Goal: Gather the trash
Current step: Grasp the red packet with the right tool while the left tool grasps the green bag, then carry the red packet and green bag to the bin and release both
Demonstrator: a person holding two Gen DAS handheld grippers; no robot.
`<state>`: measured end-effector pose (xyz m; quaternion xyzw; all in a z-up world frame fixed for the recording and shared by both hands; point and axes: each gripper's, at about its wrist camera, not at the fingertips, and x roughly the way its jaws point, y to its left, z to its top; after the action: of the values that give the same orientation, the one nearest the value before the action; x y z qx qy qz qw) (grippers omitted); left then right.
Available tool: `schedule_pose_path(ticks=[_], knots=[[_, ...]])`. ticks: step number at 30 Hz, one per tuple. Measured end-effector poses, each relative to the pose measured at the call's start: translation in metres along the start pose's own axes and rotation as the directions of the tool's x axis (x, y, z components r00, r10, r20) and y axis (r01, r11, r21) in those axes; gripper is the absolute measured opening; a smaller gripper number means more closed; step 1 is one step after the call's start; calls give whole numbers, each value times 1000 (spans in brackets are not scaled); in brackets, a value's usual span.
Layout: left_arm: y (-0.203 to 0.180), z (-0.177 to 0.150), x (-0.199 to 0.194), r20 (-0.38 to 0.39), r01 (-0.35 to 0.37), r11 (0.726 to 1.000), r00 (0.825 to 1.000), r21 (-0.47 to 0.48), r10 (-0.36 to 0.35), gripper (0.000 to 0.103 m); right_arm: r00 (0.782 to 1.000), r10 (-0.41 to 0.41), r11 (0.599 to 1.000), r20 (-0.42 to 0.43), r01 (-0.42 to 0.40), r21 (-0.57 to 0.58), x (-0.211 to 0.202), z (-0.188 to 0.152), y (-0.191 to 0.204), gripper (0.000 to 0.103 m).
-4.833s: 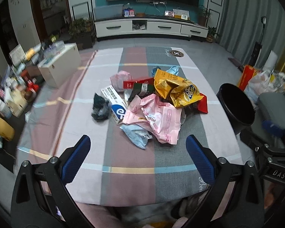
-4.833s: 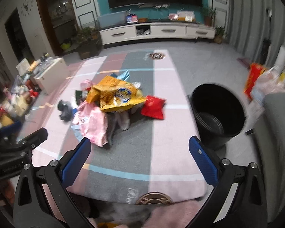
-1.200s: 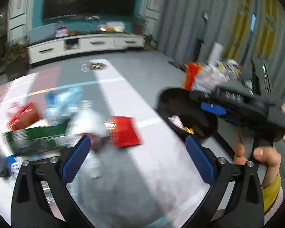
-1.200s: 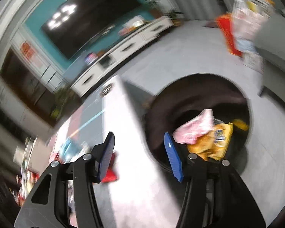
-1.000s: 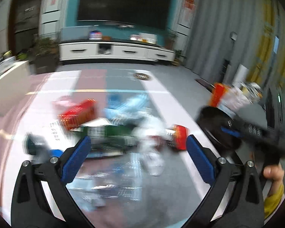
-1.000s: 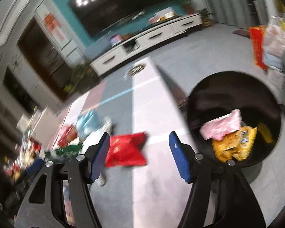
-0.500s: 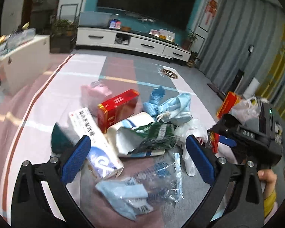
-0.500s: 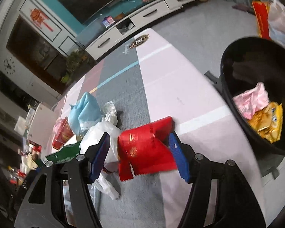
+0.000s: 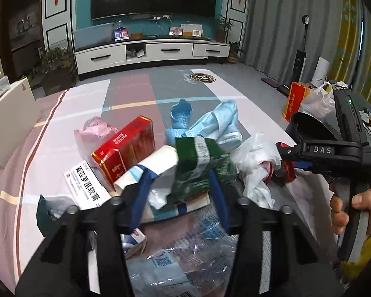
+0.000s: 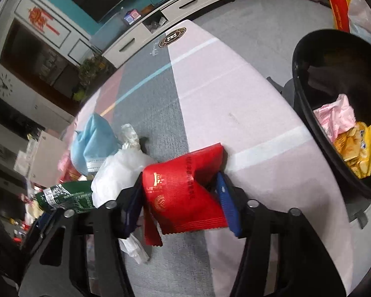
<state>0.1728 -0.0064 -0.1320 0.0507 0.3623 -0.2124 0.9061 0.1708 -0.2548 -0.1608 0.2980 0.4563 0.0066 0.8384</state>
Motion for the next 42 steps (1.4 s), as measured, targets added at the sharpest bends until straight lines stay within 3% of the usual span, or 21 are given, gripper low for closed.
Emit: schedule_pose_path(ticks=[2, 4, 11, 21, 30, 33, 42], knots=[[0, -1, -4, 2, 7, 1000, 1000, -7, -7, 26, 1000, -2, 1000, -3, 2, -6, -2, -2, -1, 50], [0, -2, -7, 7, 33, 999, 999, -16, -33, 17, 1000, -5, 1000, -4, 5, -8, -4, -3, -1, 47], [-4, -8, -19, 23, 110, 993, 994, -52, -109, 6, 1000, 7, 1000, 25, -6, -22, -17, -7, 0, 41], [-7, -10, -60, 103, 148, 987, 985, -64, -141, 4, 989, 95, 995, 112, -95, -9, -58, -9, -7, 41], [-30, 4, -113, 252, 186, 982, 951, -16, -176, 4, 973, 89, 995, 211, -95, 20, -92, -3, -27, 41], [-52, 9, -107, 249, 182, 983, 952, 10, -179, 4, 969, 63, 997, 237, -74, 36, -103, -3, -39, 41], [-125, 36, -58, 152, 292, 954, 942, 70, -300, 5, 950, -39, 994, 309, 6, 107, -136, 2, -89, 41]])
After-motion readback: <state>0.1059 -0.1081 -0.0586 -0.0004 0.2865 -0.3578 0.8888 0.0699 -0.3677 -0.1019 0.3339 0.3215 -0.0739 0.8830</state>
